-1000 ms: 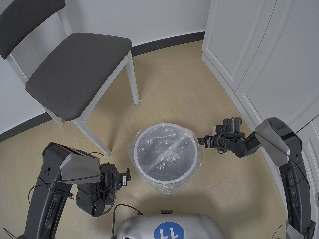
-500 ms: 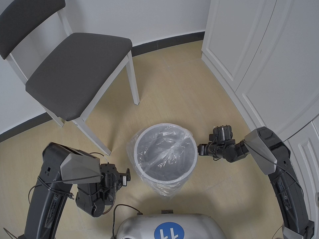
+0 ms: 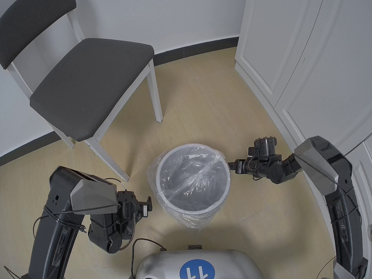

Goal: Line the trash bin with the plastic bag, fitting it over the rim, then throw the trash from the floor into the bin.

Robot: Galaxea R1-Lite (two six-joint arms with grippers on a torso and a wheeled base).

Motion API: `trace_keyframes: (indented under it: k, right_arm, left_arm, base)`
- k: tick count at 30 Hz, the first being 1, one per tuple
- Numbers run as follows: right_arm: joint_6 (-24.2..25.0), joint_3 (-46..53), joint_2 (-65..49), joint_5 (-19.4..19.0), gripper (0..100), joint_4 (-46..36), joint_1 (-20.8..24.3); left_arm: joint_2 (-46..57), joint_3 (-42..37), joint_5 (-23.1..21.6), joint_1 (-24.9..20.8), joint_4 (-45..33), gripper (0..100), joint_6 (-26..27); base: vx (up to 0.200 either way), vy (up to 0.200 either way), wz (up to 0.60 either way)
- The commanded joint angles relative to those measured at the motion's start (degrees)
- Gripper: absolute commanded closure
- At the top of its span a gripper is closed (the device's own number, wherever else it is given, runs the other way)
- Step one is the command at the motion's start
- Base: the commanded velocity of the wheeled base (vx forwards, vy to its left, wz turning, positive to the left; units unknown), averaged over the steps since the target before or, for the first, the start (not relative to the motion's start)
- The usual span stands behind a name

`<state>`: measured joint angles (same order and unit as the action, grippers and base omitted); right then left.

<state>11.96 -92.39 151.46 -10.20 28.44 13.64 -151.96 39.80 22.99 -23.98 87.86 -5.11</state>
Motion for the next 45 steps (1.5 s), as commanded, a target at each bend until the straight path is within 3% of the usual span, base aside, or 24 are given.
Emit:
trace_keyframes:
  k: [1, 6, 12, 21, 28, 35, 40, 45]
  right_arm:
    - [-3.87, 8.11, -12.06, -0.34, 0, -0.84, -0.99]
    - [-6.51, 8.98, -11.97, -2.28, 0, -1.02, -3.09]
    - [-7.92, 4.85, -7.14, -4.65, 0, -8.05, -3.97]
    - [-7.21, -3.23, 2.0, -4.21, 0, -17.72, -0.37]
    - [-7.04, -3.58, 3.32, -2.54, 0, -17.1, 1.56]
    - [-3.52, -9.91, 7.36, 2.64, 0, -16.58, 2.0]
    - [3.95, -11.23, 9.03, 3.44, 0, -6.38, 3.32]
    - [5.97, -11.41, 10.88, 3.61, 0, 0.91, 3.5]
  left_arm:
    - [-0.1, 0.01, 0.04, 0.07, 0.03, 0, -0.08]
    - [-0.1, -0.08, 0.04, -0.02, 0.03, 0, -0.34]
    - [-0.1, -0.08, 0.04, -0.02, 0.03, 0, -0.34]
    - [-0.1, -0.08, 0.04, -0.02, 0.03, 0, -0.43]
    - [-0.1, -0.08, 0.04, 0.07, 0.03, 0, -0.43]
    - [-0.1, -0.08, 0.04, 0.07, 0.03, 0, -0.43]
    - [-0.1, -0.16, 0.04, -0.02, 0.12, 0, -0.43]
    - [-0.1, -0.16, 0.04, -0.02, 0.12, 0, -0.52]
  base:
    - [0.0, 0.0, 0.0]
    - [0.0, 0.0, 0.0]
    - [0.0, 0.0, 0.0]
    - [0.0, 0.0, 0.0]
    - [0.0, 0.0, 0.0]
    - [0.0, 0.0, 0.0]
    - [0.0, 0.0, 0.0]
    - [0.0, 0.0, 0.0]
